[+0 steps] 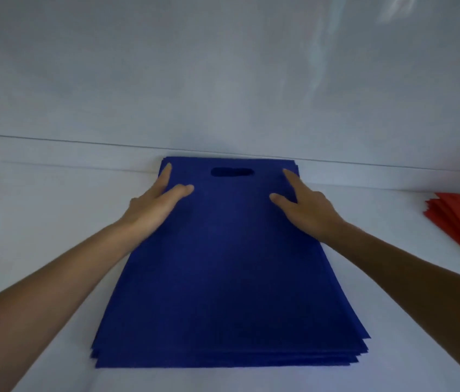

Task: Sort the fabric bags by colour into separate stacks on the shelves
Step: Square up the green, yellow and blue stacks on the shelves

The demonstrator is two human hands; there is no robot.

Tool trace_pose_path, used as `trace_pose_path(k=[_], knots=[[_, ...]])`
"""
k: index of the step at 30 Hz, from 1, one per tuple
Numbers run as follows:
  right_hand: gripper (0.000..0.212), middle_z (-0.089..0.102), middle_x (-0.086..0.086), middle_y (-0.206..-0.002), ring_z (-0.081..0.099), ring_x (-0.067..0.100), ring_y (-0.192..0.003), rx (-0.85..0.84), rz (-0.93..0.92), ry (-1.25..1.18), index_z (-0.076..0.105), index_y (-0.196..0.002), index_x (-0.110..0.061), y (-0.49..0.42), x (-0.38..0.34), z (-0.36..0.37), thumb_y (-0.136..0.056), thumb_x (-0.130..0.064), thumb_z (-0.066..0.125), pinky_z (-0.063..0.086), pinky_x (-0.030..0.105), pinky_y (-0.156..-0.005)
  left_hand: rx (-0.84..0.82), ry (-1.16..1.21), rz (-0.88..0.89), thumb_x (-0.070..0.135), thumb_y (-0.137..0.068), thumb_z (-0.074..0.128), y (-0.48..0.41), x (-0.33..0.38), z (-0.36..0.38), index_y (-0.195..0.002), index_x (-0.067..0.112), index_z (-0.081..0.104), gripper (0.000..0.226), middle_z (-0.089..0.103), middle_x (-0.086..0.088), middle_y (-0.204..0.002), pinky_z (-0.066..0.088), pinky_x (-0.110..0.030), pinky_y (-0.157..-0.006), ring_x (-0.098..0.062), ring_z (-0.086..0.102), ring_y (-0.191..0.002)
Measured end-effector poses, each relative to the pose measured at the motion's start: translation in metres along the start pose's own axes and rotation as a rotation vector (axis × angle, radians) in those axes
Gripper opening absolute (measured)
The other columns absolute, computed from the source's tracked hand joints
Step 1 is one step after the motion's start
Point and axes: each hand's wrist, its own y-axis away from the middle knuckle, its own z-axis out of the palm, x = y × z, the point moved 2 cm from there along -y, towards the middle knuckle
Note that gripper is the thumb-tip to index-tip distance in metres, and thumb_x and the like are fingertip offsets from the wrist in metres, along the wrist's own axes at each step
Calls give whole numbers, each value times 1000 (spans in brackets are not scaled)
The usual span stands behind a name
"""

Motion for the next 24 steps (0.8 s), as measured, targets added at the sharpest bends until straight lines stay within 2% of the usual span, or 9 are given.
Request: trace_pose_path(k=[4, 7, 9, 11, 13, 16, 18, 21, 24], knots=[[64, 42, 6, -141, 44, 25, -125, 45, 12, -130, 14, -148, -30, -3, 2, -8, -94, -41, 48, 38, 30, -92, -15, 81, 29, 41, -92, 45, 0, 6, 1, -145, 43, 8, 65, 17, 23, -150, 17, -19, -99, -3, 19, -137], [67, 33, 1, -148, 37, 22, -132, -9, 8, -185, 15, -148, -33, -3, -5, 0, -93, -40, 51, 35, 29, -96, -12, 87, 54, 39, -92, 47, 1, 9, 2, -145, 43, 11, 65, 15, 23, -151, 17, -20, -100, -3, 18, -139], [66, 32, -1, -149, 40, 18, -127, 44, 19, -263, 14, -148, -33, -4, -5, -5, -94, -37, 51, 35, 24, -90, 96, 132, 20, 39, -91, 47, -2, 3, -8, -146, 42, 12, 65, 21, 18, -151, 22, -22, -101, -9, 25, -138], [64, 35, 2, -147, 43, 13, -113, 146, 55, -356, 14, -148, -33, -10, -1, -13, -95, -36, 49, 34, 23, -84, 195, 164, -35, 45, -84, 52, -4, -5, -16, -147, 38, 14, 73, 28, 9, -150, 27, -28, -105, -16, 33, -135], [65, 34, 0, -147, 41, 15, -122, 115, 90, -470, 15, -148, -34, -16, -1, -12, -94, -37, 50, 35, 25, -92, 92, 161, -37, 53, -68, 61, -2, -11, -11, -146, 36, 16, 92, 26, 8, -151, 23, -28, -109, -15, 30, -136], [67, 27, -6, -152, 32, 18, -136, -43, 114, -526, 19, -147, -36, -16, 4, 1, -90, -40, 55, 30, 34, -110, -81, -31, -51, 52, -76, 58, 6, -3, 1, -145, 41, 13, 84, 18, 18, -151, 16, -24, -106, -7, 19, -139], [66, 28, -2, -152, 31, 19, -137, -14, 144, -480, 17, -148, -35, -13, 13, -2, -92, -41, 52, 29, 35, -108, -13, -139, -53, 60, -73, 52, 13, -1, -9, -145, 44, 10, 84, 19, 13, -153, 19, -26, -106, -10, 20, -140], [67, 31, 5, -150, 35, 25, -134, 27, 165, -339, 11, -149, -30, -9, 15, -6, -94, -44, 46, 33, 35, -102, 126, -370, -39, 69, -66, 44, 37, -5, -22, -144, 46, 11, 88, 36, 1, -146, 30, -30, -99, -20, 35, -133], [68, 34, 2, -148, 39, 23, -130, 1, 117, -349, 12, -150, -27, -6, 2, 1, -94, -45, 46, 32, 27, -91, -22, -307, 19, 68, -69, 50, 50, -9, -8, -141, 51, 13, 83, 32, 14, -147, 26, -24, -100, -11, 30, -136]])
